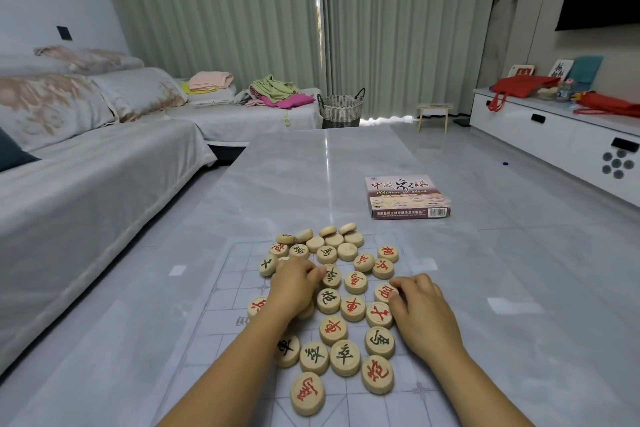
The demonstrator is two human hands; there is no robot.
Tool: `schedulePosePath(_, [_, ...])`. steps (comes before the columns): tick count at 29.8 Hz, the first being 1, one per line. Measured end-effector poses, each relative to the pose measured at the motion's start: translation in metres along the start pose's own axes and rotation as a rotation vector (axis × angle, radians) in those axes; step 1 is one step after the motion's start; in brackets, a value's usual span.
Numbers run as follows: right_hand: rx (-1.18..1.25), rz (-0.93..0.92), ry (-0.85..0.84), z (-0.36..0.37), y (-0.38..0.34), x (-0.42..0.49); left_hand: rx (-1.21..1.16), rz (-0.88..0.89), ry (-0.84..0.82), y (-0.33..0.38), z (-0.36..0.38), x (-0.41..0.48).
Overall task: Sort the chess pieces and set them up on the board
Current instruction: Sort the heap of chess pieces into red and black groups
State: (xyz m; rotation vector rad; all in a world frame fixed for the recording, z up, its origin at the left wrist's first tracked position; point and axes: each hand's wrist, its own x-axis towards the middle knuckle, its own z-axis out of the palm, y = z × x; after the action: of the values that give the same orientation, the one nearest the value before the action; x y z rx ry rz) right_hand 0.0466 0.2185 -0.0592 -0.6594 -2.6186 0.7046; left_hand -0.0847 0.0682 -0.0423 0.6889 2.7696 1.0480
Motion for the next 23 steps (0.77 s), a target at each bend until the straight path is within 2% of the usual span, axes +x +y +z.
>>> schedulePosePath(4, [0.002,-0.001,-0.001,-0.001,0.000,0.000,0.081,0.003,0.050,-0.001,0.003,0.006])
schedulePosePath(6, [-0.001,0.001,-0.003,-0.001,0.000,0.000,0.034,0.038,0.083,0.000,0.003,0.003])
schedulePosePath(9, [-0.006,0.003,-0.005,-0.001,0.000,0.000,-0.028,0.052,0.226,-0.007,-0.009,0.003])
schedulePosePath(11, [-0.005,0.002,-0.003,-0.002,0.000,0.000,0.040,0.031,0.308,-0.020,-0.022,0.007])
schedulePosePath(15, [-0.011,0.004,-0.001,-0.001,-0.001,0.000,0.267,0.026,0.236,-0.047,-0.034,0.011])
schedulePosePath(18, [-0.010,0.005,0.003,0.000,-0.001,0.000,0.263,0.042,0.227,-0.051,-0.031,0.008])
schedulePosePath(20, [-0.011,0.005,0.004,0.000,-0.001,0.000,0.361,0.059,0.245,-0.049,-0.030,0.009])
schedulePosePath(23, [-0.017,0.003,0.003,0.000,-0.002,0.000,0.420,0.040,0.157,-0.042,-0.029,0.014])
